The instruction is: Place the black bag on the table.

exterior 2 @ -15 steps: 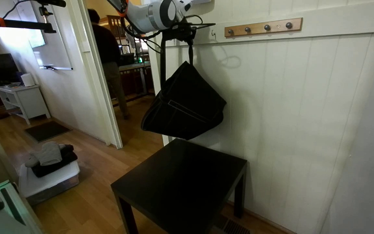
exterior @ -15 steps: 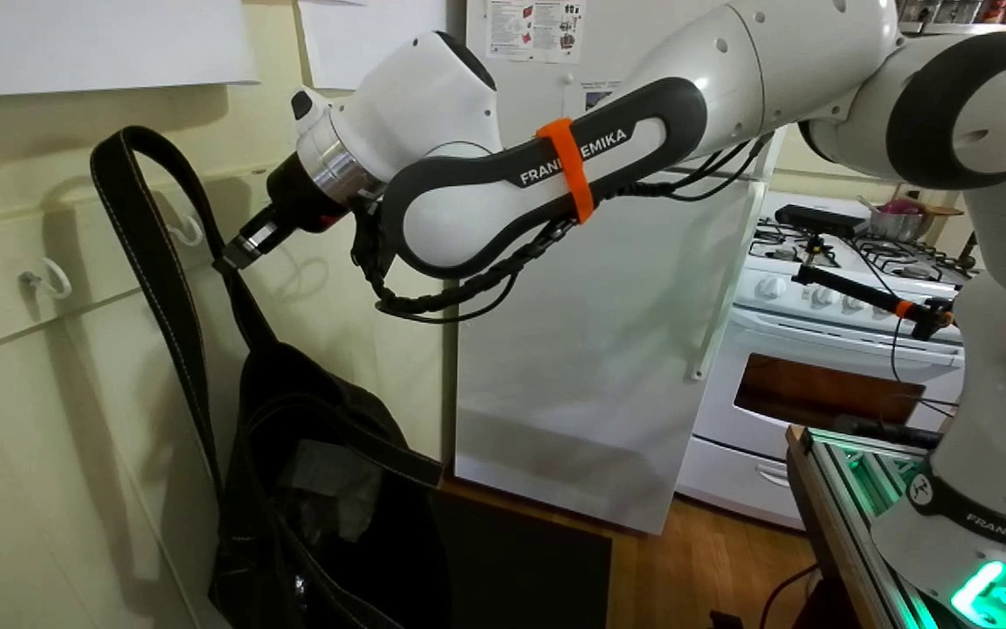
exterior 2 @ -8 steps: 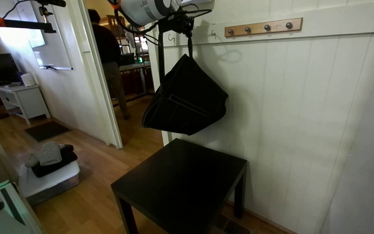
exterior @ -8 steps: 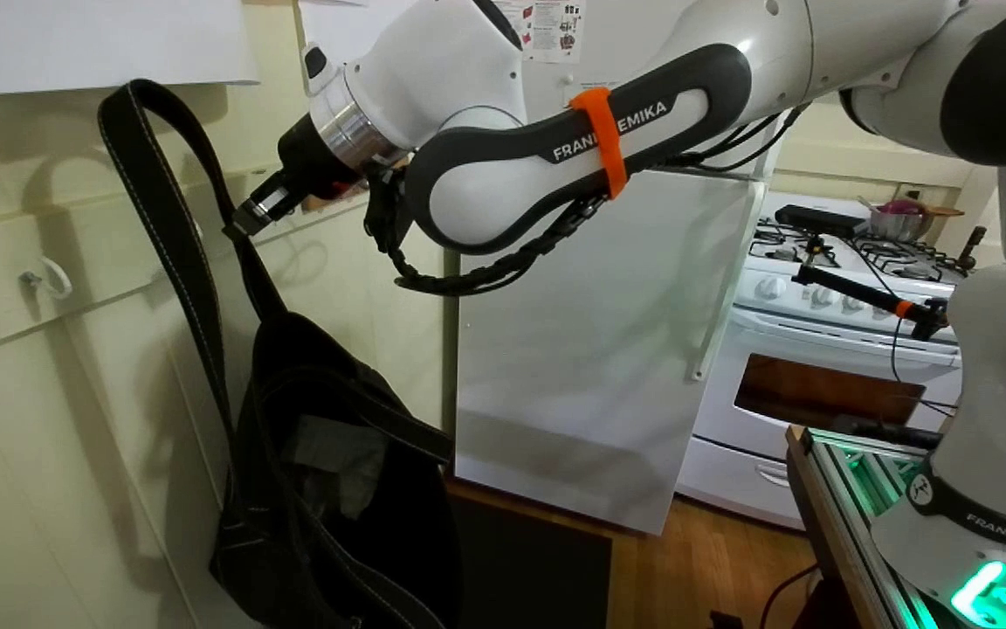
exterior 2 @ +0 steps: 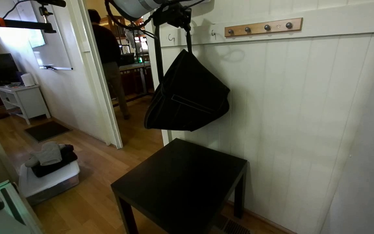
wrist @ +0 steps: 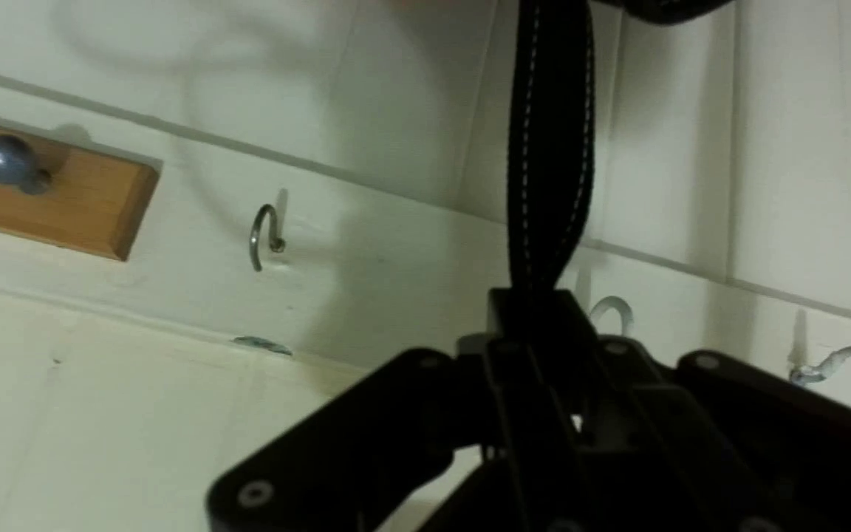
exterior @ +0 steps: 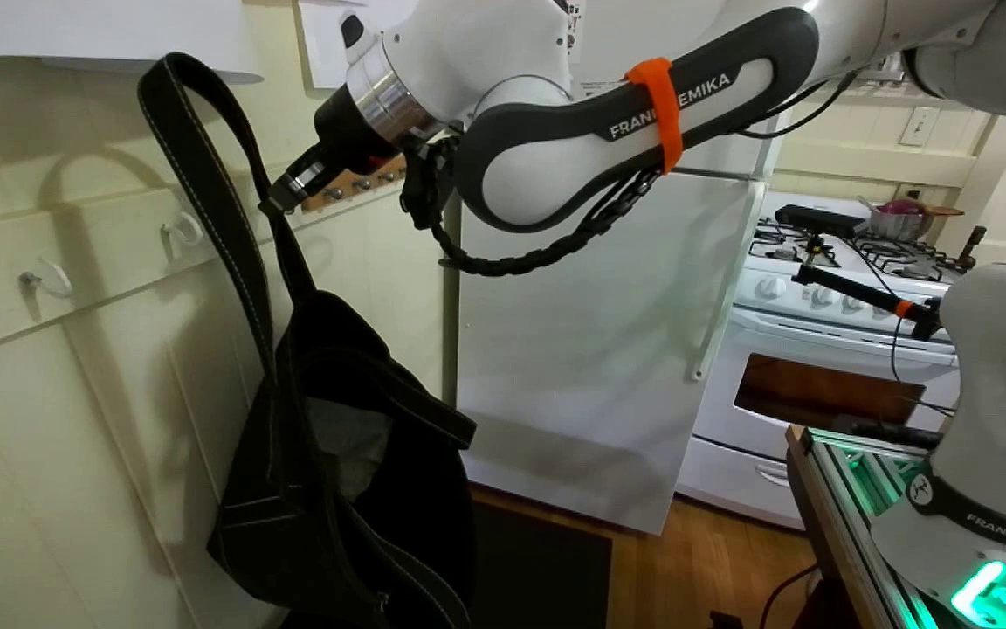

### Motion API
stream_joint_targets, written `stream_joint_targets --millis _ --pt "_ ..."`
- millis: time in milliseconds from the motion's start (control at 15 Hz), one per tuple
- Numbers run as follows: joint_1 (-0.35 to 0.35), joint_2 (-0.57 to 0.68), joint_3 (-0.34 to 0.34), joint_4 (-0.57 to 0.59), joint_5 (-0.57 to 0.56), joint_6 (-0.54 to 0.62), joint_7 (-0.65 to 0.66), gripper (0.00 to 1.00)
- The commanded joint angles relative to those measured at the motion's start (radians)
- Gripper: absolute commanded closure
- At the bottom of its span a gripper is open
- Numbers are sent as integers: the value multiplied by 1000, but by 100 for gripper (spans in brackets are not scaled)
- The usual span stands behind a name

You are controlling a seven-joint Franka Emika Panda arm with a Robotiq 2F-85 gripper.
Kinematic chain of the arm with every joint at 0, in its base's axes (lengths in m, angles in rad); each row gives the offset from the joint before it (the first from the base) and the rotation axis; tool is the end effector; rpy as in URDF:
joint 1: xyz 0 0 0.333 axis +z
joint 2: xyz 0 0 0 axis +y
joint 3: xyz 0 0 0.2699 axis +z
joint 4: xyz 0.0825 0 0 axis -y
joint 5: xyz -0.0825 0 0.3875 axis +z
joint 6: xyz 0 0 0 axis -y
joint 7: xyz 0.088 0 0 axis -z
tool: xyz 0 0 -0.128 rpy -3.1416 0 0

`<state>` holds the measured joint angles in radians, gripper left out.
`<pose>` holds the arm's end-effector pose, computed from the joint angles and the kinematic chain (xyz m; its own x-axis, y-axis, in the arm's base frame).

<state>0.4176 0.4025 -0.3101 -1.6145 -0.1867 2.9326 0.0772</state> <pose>0.7098 0.1198 0.4573 0.5615 0.2756 0.7803 0.1584 -0.9613 0.2256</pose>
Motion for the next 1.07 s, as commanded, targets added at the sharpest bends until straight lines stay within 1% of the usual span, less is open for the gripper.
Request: stream_joint_targets --millis 0,67,267,600,800,867,933,1000 --pt "70 -105 -76 -116 -63 -2 72 96" --pt "81 -118 -86 -134 -68 -9 79 96" --pt "89 -153 -85 -183 -56 -26 66 96" --pt "70 -194 -52 -251 -9 -71 40 96" --pt "43 -192 -26 -280 45 -62 12 96" --pt "-68 -197 87 -285 10 -57 39 96" --pt "-91 -186 109 -286 20 -53 33 96" --pt "-128 -175 144 -288 30 -47 29 96"
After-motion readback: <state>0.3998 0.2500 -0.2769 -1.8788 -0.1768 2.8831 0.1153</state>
